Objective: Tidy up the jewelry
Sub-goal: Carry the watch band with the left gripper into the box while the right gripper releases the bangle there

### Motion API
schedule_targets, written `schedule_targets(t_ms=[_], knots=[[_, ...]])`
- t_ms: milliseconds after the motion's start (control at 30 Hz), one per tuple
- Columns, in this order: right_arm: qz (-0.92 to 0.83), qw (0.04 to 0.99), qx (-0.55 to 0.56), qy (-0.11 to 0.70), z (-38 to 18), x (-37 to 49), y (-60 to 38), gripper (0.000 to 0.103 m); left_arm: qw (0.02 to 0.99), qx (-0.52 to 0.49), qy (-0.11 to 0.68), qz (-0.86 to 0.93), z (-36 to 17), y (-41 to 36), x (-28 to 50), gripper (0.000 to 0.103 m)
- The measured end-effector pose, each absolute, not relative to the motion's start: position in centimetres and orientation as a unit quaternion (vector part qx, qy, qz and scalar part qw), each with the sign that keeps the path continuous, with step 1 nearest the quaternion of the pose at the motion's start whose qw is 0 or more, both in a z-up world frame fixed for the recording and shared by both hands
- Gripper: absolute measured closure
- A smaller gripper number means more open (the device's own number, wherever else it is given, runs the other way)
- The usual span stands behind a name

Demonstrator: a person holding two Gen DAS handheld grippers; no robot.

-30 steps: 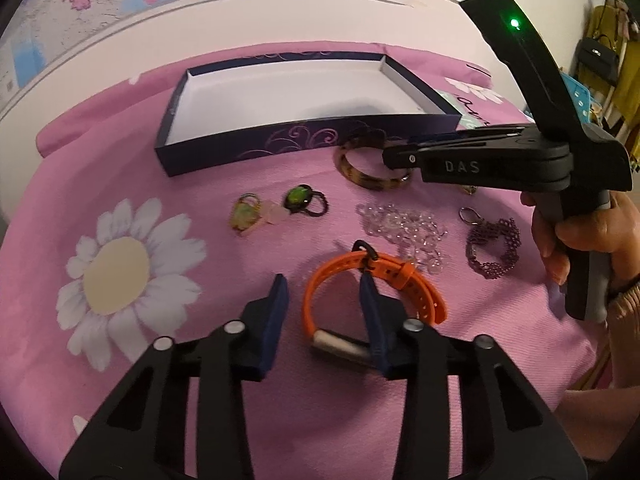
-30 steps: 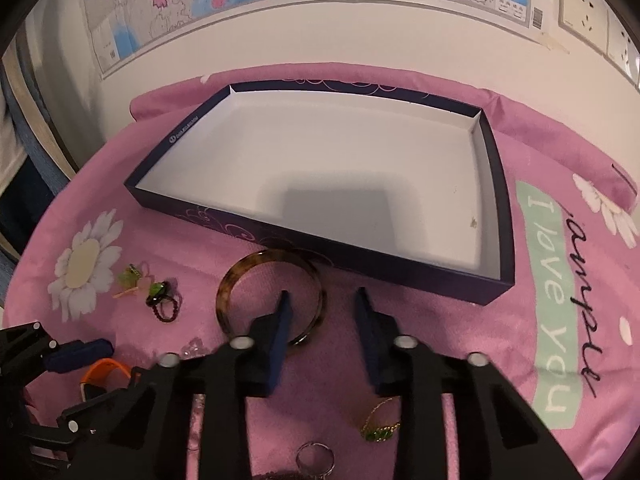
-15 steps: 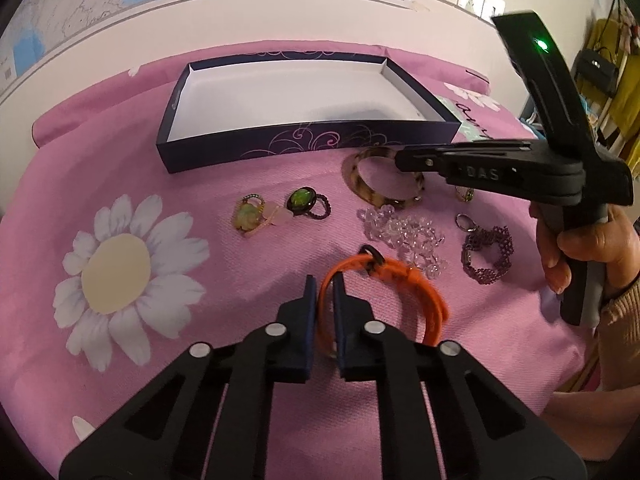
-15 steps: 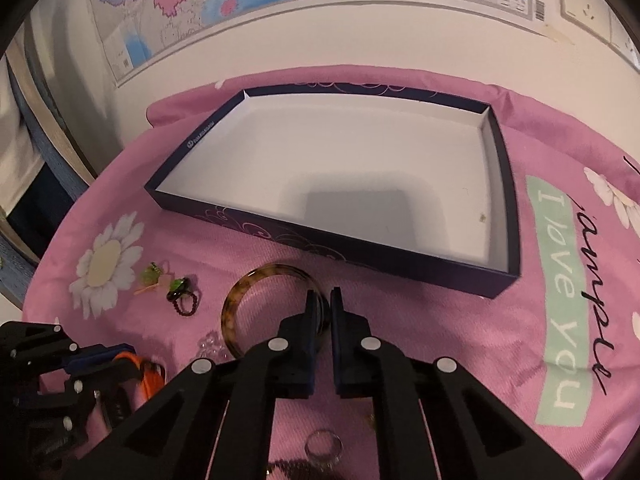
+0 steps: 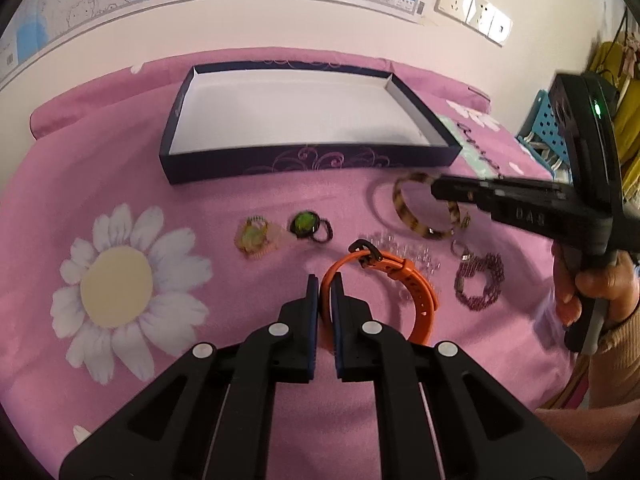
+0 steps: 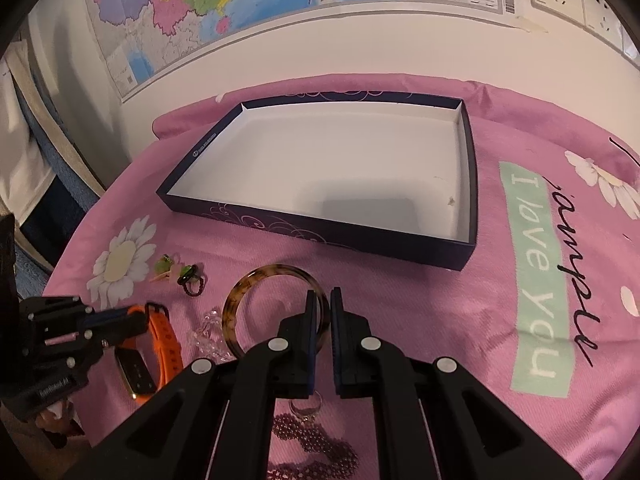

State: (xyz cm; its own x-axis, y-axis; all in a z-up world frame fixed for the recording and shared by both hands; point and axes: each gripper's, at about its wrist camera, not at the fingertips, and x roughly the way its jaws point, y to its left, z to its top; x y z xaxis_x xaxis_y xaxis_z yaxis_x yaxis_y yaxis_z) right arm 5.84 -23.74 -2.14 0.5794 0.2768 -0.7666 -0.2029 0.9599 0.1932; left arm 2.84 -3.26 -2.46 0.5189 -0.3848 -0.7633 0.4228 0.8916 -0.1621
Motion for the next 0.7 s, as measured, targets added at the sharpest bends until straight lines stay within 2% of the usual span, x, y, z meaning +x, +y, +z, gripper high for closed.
schedule_targets(t_ms=[367,700], knots=[[0.124,0.904,0.037,0.407,0.9,7.4,-25.1,0.098,0.894,0.004,0.397,-0.207,1.5,-3.3,8.5,0.096],[0.1,0.906,0.027,0.411,1.5,14.9,-25.8,0.098,0.899,-0.004,0.405,-0.168,1.8,-5.1,17.4,0.096]])
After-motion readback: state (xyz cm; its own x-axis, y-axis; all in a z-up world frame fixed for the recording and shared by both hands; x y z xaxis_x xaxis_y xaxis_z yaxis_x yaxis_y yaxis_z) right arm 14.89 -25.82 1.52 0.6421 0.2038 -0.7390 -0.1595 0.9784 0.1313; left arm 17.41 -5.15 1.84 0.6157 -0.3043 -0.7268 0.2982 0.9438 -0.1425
